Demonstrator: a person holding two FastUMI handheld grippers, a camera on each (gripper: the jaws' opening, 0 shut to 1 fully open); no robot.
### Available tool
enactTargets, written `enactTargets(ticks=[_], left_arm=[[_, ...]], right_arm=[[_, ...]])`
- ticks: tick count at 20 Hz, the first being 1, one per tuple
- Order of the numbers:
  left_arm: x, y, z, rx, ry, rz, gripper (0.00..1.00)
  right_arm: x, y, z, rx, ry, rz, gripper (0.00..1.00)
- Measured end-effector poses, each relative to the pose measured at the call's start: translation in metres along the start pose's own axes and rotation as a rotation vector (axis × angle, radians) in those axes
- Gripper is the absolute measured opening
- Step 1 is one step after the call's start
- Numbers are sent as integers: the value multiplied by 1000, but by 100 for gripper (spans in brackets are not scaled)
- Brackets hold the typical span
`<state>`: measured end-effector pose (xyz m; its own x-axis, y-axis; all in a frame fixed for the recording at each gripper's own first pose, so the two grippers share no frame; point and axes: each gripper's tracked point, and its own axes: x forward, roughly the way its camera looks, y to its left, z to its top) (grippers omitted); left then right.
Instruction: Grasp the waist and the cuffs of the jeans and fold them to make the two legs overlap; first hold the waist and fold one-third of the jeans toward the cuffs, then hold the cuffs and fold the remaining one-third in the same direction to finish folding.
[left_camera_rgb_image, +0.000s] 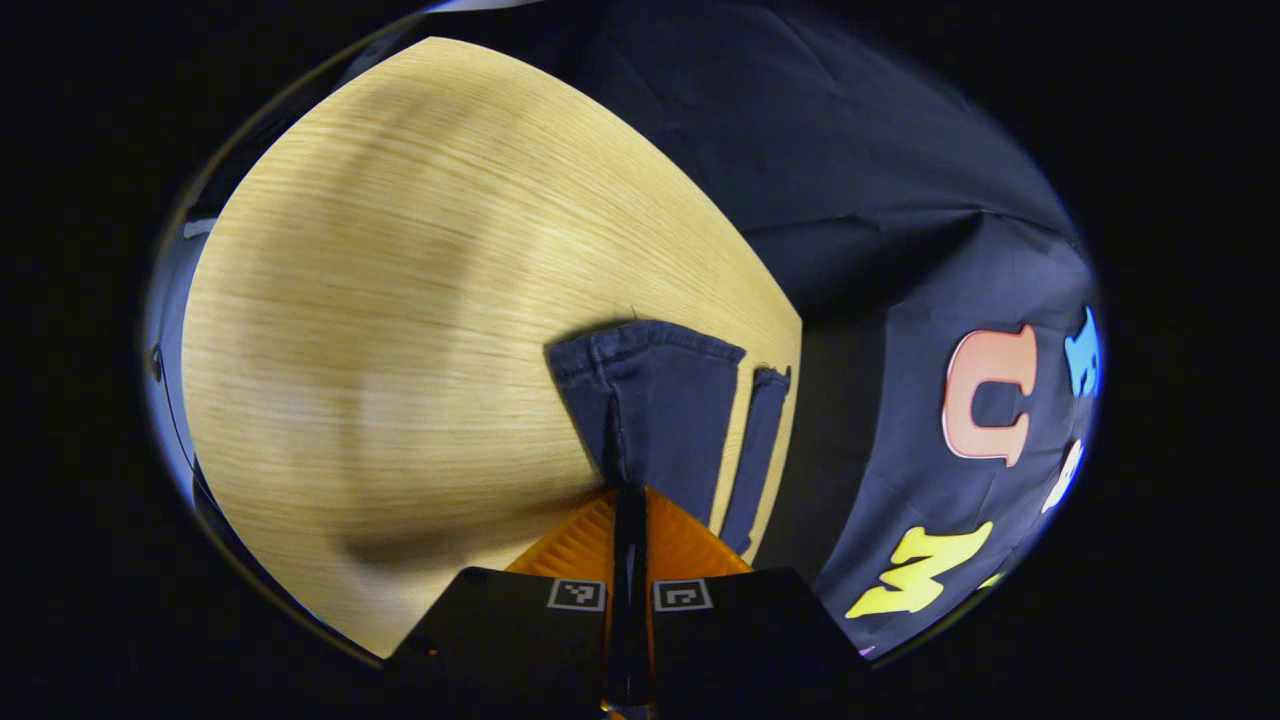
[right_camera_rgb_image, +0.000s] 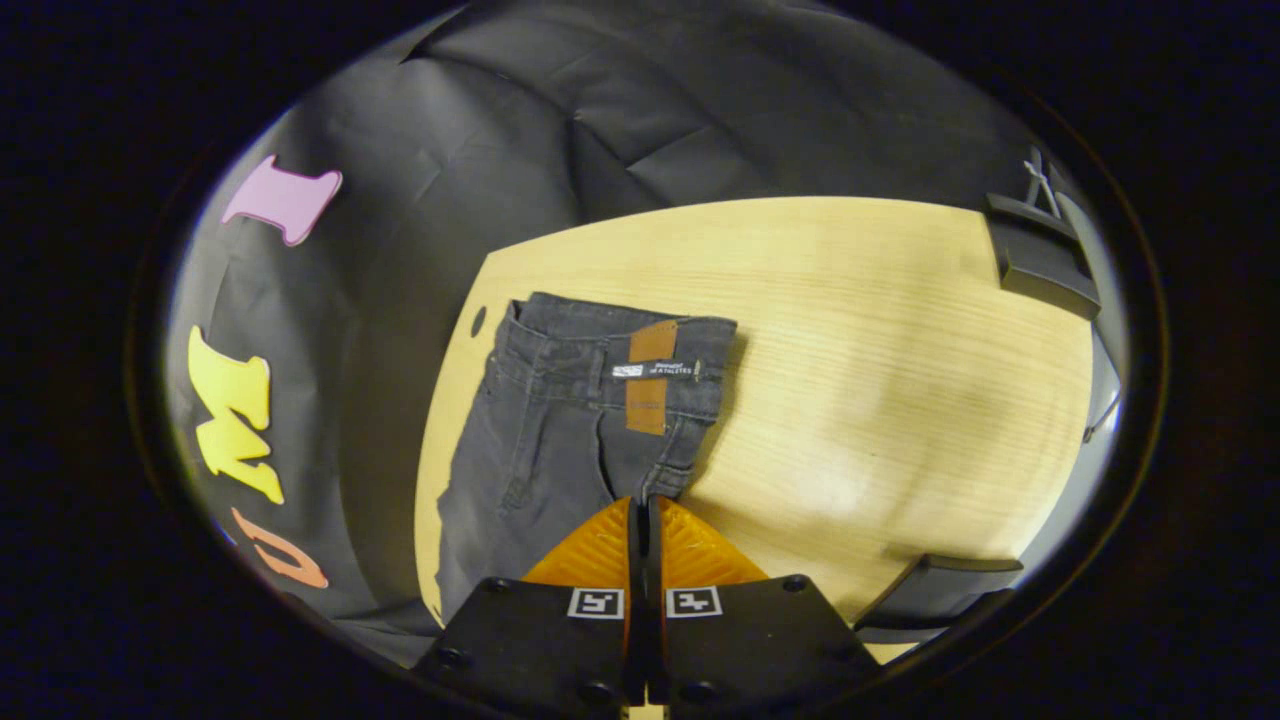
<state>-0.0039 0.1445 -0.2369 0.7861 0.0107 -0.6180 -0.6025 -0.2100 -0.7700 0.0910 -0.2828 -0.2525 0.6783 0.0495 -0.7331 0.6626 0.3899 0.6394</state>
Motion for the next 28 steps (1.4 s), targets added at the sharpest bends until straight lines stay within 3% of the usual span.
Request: enactTargets(ticks=[5, 9, 14, 16, 28], left_arm=[[-8, -98, -9, -13, 19, -162, 4], [20, -163, -15, -2, 36, -214, 4], [83, -210, -26, 46, 27, -205, 3], [114, -229, -32, 108, 12, -192, 4], [250, -221, -32, 286, -57, -40, 4]], right_arm=[[-33, 104, 32, -25, -33, 198, 1], [-13, 169, 48, -61, -24, 273, 1], [42, 219, 65, -58, -33, 302, 1], [70, 235, 70, -62, -43, 297, 1], [203, 266, 73, -167, -73, 229, 1]])
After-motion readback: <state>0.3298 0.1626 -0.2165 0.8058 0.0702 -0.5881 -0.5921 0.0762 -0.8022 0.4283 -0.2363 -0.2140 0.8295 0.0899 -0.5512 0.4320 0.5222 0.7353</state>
